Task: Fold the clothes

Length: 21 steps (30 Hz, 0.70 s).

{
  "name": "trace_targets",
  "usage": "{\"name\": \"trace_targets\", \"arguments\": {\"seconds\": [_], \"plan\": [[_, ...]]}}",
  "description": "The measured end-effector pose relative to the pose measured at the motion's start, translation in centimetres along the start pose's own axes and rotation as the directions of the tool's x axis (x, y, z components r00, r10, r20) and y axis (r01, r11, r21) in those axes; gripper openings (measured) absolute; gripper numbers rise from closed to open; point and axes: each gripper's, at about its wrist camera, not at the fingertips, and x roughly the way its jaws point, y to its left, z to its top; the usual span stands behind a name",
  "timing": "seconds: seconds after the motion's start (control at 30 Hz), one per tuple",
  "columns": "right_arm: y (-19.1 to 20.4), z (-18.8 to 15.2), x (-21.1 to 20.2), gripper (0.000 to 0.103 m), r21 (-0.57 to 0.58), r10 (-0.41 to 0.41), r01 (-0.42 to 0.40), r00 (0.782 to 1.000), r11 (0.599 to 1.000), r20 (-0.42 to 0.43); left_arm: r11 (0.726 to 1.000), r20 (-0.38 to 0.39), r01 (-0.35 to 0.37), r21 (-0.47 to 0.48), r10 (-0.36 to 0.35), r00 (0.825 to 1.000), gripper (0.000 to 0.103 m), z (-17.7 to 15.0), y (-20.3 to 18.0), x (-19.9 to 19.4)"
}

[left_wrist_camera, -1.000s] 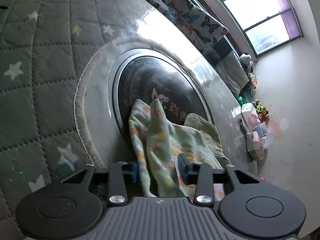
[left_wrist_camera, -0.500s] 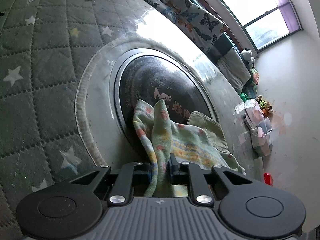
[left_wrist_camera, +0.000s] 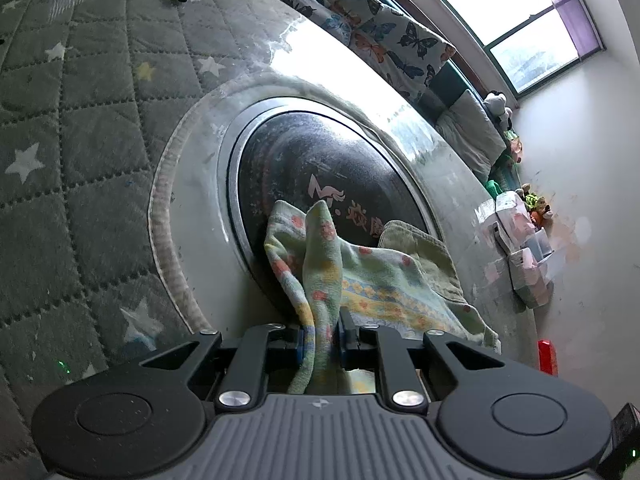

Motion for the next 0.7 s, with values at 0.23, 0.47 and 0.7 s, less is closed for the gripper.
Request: {"name": "trace_targets", "arguments": {"seconds": [0.23,0.47,0.7], "plan": [[-3.8,-0.9,1.4,0.059,0.147,-0.048,0.052,0.998,0.988,-0.028,1.000,0.005,-0.017,0.025,0.017,1.000,0.016,0.0,-0.4,0.1],[-3.5,-1.2,1.4,0.061,0.183,-0.008,0.012,1.000,0.983,-0.019,0.999,0.008,-0.029,0.046,0.028,1.000,0.016,-0.1,-0.7,0.2],[-2.3,-1.1,1.1,0.014,0.178,0.027,-0.025,1.000,0.984,-0.007,0.995,0.020,-0.052,0.085,0.051,0.999,0.016,-0.3,-1.4,0.2]]}}
